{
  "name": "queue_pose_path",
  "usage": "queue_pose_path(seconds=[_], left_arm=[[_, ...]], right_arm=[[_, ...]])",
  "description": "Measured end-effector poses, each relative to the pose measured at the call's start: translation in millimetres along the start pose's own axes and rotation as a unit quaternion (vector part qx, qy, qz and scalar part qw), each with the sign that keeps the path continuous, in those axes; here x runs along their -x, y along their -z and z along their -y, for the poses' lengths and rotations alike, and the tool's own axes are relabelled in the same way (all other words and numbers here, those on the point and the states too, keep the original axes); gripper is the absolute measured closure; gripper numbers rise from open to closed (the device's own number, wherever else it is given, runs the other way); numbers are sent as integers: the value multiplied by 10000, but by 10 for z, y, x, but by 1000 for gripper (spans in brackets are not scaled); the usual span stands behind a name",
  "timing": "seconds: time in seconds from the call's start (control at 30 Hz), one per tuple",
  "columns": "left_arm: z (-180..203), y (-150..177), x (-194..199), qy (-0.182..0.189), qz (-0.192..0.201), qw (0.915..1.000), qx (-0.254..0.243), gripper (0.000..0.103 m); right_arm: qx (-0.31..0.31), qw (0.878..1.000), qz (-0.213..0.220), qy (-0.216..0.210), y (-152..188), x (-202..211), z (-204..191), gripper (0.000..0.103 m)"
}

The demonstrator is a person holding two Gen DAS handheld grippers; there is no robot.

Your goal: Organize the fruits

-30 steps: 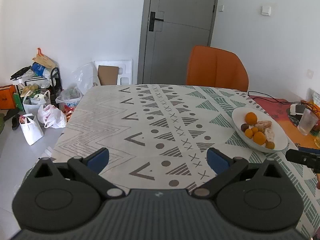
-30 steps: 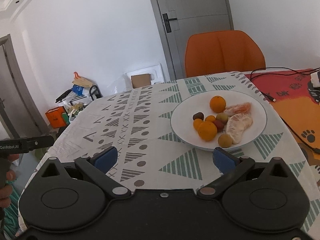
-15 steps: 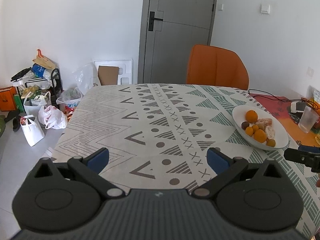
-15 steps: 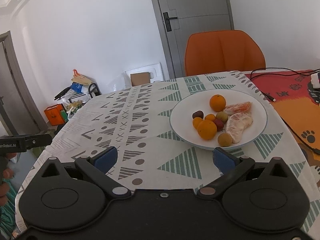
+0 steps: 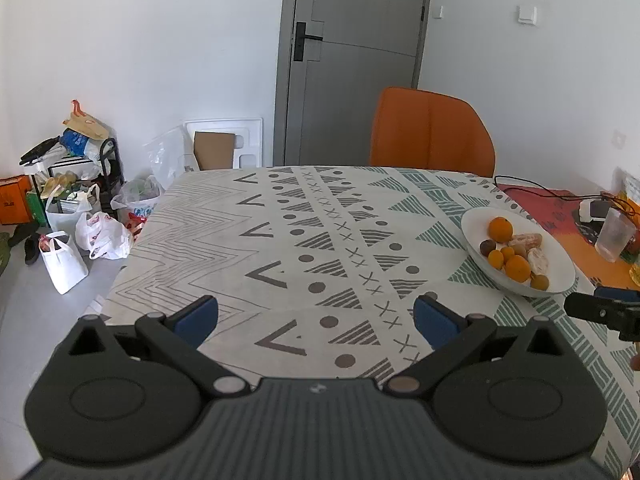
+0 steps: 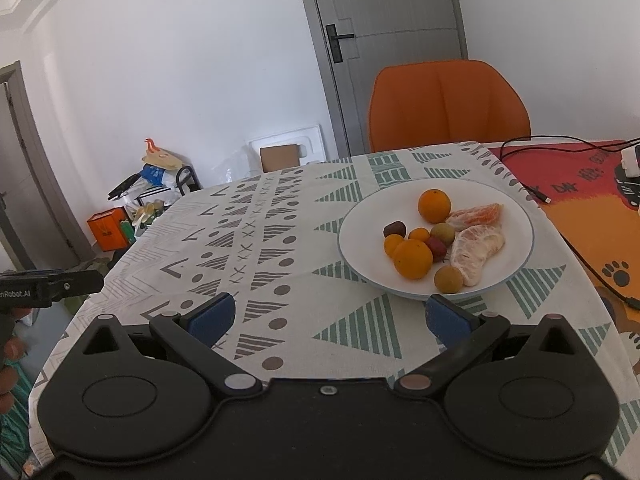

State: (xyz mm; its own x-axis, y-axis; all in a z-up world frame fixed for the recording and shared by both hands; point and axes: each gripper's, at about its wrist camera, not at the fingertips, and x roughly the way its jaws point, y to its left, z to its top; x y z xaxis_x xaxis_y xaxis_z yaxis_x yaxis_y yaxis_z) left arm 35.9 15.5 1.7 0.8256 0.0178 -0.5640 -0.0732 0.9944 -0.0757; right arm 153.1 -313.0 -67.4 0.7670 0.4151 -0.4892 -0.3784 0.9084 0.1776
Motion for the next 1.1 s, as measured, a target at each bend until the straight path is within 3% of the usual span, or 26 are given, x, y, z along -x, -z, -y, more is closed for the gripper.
queue_pose_path(seconds=[1.1], left_arm=[[87,37,-23,100,27,9999,-63,0]], right_arm=[[76,9997,101,193,6,5,13,0]])
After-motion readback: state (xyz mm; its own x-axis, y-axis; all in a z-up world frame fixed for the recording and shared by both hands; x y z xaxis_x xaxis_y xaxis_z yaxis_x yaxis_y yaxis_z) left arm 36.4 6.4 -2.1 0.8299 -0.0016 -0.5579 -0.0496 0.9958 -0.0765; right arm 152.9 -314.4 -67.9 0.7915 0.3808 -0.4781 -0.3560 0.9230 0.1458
